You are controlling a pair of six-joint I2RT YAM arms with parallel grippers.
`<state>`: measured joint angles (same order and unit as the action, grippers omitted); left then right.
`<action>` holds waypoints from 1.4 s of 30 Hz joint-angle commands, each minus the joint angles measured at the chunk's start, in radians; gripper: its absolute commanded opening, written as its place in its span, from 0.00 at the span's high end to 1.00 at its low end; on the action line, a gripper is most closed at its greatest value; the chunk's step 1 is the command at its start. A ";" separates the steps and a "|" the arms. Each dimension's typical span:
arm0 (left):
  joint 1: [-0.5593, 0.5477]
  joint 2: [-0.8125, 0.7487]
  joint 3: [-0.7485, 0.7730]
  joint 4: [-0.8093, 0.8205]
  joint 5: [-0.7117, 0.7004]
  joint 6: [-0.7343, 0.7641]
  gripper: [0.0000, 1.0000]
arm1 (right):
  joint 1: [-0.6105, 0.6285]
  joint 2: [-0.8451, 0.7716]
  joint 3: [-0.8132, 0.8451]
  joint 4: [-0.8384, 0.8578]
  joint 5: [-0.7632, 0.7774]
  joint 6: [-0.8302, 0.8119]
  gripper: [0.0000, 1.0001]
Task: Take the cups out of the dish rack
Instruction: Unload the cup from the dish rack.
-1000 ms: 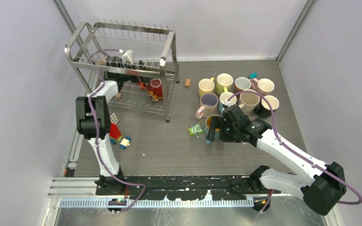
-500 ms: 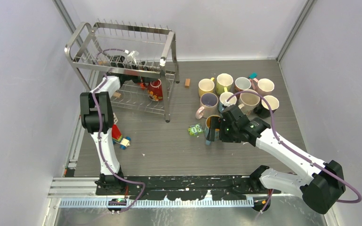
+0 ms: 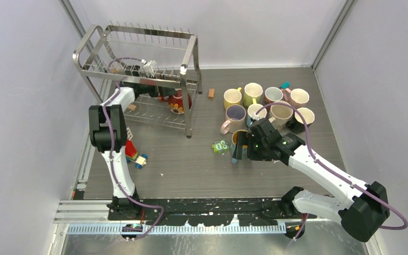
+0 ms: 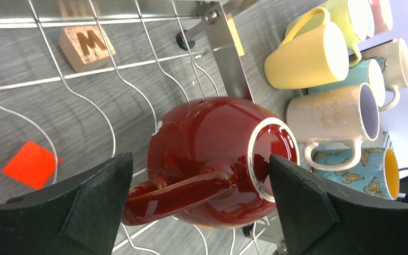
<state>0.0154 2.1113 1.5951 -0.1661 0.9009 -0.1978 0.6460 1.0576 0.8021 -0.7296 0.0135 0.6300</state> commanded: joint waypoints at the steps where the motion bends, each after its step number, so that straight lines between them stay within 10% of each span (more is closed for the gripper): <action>1: -0.004 -0.092 -0.053 -0.019 0.033 0.005 0.00 | -0.001 -0.028 0.001 0.025 -0.034 -0.010 0.00; 24: -0.004 -0.291 -0.301 0.062 -0.054 -0.037 0.05 | -0.001 -0.076 -0.038 0.053 -0.063 -0.004 0.00; 42: -0.004 -0.378 -0.359 -0.120 -0.120 0.083 0.26 | -0.001 -0.116 -0.057 0.065 -0.081 -0.004 0.00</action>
<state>0.0151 1.7882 1.2499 -0.2447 0.7853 -0.1417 0.6460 0.9661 0.7422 -0.7017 -0.0559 0.6308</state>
